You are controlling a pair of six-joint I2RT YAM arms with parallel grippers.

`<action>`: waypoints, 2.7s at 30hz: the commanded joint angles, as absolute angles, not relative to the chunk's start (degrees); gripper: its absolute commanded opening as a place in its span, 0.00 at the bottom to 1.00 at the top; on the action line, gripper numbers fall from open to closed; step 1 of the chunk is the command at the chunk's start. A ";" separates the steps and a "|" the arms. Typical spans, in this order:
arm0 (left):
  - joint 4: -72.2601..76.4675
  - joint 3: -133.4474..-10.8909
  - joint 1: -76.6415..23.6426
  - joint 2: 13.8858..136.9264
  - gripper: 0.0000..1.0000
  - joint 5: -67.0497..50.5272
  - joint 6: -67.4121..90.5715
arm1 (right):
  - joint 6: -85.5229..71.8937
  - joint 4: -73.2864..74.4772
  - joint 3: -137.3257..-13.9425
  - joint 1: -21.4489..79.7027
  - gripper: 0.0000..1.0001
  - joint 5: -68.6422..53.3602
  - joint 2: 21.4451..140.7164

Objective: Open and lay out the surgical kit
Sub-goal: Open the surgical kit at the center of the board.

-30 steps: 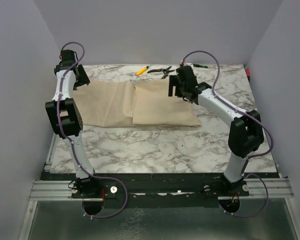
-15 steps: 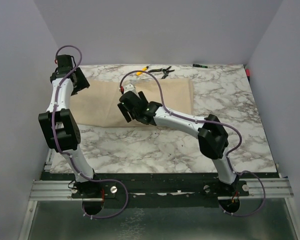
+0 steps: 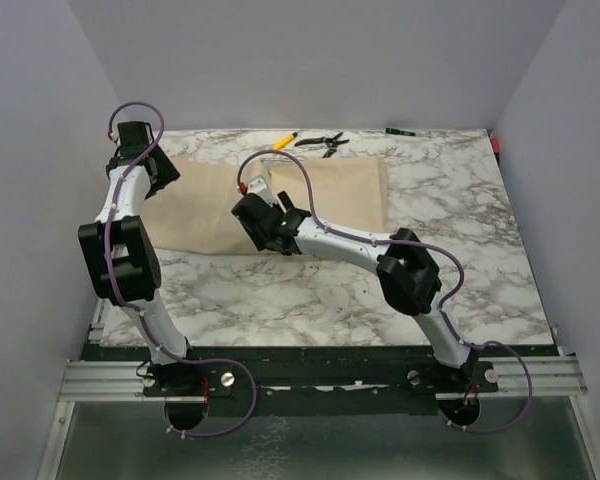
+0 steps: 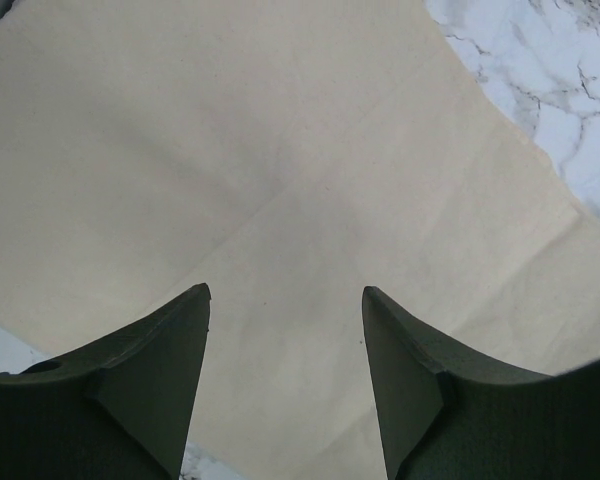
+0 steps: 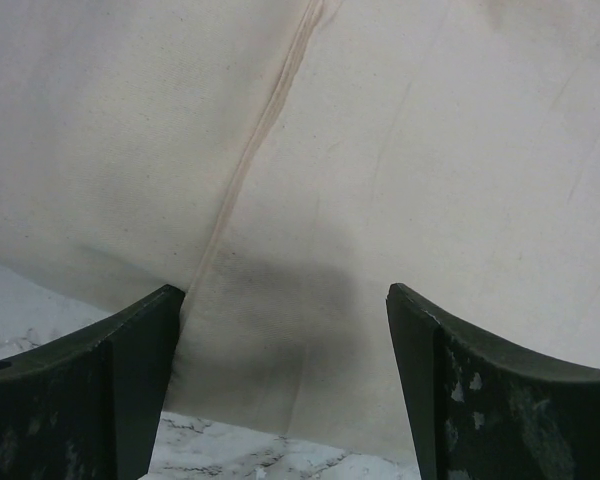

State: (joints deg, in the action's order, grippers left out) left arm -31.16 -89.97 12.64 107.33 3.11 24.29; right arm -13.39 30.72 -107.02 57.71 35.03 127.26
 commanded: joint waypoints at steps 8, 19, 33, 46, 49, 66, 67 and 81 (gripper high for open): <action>-28.15 -85.56 15.72 112.36 0.64 5.79 31.10 | -11.44 41.27 -108.90 58.27 0.68 41.50 126.10; -28.18 -84.72 16.74 113.38 0.64 5.55 30.79 | -11.68 41.69 -104.55 58.04 0.43 39.78 120.78; -28.17 -85.72 17.50 114.04 0.64 2.28 29.56 | -11.16 40.60 -95.64 53.12 0.01 35.69 112.85; -28.83 -89.76 17.68 117.20 0.64 -3.53 29.18 | -1.34 29.09 -78.50 27.08 0.01 45.36 99.36; -29.13 -90.09 17.72 117.16 0.64 -3.03 28.10 | 1.77 23.73 -74.68 19.39 0.01 45.62 98.19; -30.22 -91.11 17.76 117.70 0.64 -2.87 27.44 | -4.29 22.84 -70.84 -7.20 0.62 40.52 101.95; -30.40 -91.26 17.78 117.61 0.64 -2.96 27.42 | -4.47 22.77 -70.79 -7.21 0.66 36.56 100.61; -30.67 -93.00 17.06 118.37 0.60 -9.97 27.44 | -11.28 21.43 -78.66 -7.16 0.46 8.27 106.38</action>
State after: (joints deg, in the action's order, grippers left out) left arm -30.04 -90.54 17.17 117.27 -6.24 27.79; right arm -8.82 22.22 -77.01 -7.27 17.69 101.12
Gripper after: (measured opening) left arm 0.606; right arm 0.506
